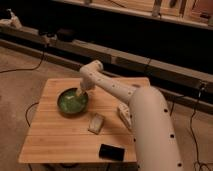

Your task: Drag the ceramic bowl in a circle

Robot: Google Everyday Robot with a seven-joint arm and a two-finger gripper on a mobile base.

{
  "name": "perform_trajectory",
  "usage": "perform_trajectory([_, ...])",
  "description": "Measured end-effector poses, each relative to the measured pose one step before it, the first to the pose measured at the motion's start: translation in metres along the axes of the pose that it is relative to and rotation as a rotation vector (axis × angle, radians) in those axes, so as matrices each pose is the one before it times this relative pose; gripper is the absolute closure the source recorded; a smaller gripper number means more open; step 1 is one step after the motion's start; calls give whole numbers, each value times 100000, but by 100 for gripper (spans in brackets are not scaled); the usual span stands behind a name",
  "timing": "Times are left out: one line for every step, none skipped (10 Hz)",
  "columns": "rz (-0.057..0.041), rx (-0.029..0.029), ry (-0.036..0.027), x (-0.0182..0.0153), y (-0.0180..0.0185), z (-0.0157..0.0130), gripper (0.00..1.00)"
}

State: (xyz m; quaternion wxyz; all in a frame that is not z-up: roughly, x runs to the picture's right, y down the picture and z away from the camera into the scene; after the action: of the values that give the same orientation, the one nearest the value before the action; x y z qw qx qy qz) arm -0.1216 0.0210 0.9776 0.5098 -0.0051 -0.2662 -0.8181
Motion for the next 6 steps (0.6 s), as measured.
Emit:
perform_trajectory([-1590, 233, 186, 334, -241, 259, 62])
perform_trajectory([-1749, 525, 284, 351, -400, 167, 74])
perform_trajectory([-1979, 880, 275, 253, -499, 34, 84])
perform_trajectory([-2006, 1343, 501, 153, -453, -70, 92])
perform_trajectory([-3647, 2396, 1450, 357, -849, -365, 98])
perform_trajectory([-2682, 1625, 1287, 325, -558, -314, 100])
